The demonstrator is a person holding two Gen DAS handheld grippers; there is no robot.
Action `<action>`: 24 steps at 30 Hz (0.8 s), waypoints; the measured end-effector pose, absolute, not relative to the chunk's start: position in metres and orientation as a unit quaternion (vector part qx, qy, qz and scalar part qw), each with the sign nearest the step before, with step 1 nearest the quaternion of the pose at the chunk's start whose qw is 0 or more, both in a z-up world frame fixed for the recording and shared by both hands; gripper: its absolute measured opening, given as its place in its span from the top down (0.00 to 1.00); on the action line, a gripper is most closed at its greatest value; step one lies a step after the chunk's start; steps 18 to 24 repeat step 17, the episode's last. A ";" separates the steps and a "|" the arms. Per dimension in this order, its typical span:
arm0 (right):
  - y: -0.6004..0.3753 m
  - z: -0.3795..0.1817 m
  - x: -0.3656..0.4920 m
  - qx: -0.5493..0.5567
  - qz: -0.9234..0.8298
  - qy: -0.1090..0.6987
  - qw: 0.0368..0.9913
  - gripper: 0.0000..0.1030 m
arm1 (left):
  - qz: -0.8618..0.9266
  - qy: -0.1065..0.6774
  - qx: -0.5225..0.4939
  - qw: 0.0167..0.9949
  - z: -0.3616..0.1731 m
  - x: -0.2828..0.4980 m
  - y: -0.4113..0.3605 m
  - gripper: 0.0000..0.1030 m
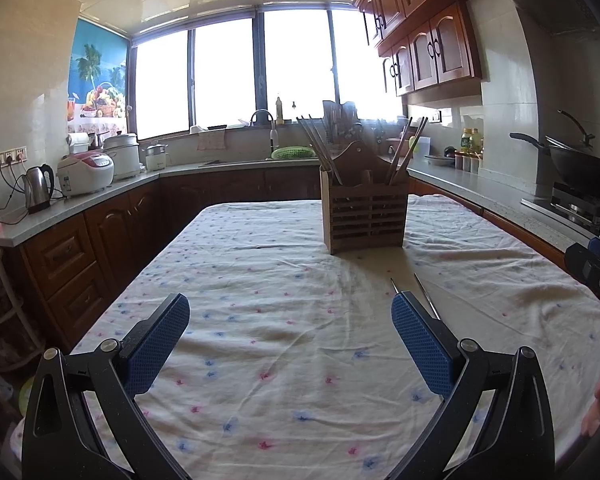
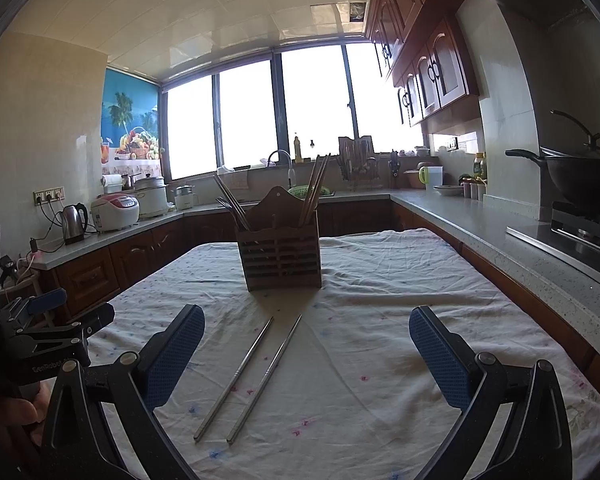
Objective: Organize utensils
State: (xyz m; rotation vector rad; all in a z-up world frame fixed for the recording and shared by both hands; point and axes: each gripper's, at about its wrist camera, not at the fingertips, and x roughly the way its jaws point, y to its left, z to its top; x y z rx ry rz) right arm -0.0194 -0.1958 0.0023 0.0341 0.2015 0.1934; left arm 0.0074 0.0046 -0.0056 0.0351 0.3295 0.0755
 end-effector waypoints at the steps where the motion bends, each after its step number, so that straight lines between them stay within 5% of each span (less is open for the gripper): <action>1: -0.197 0.002 -0.019 0.018 0.097 0.101 0.990 0.00 | 0.036 0.164 0.017 0.986 -0.005 0.008 0.006 0.00; 24: -0.191 0.000 -0.006 0.022 0.100 0.130 0.986 0.00 | 0.013 0.185 -0.001 0.983 -0.004 0.019 0.005 0.00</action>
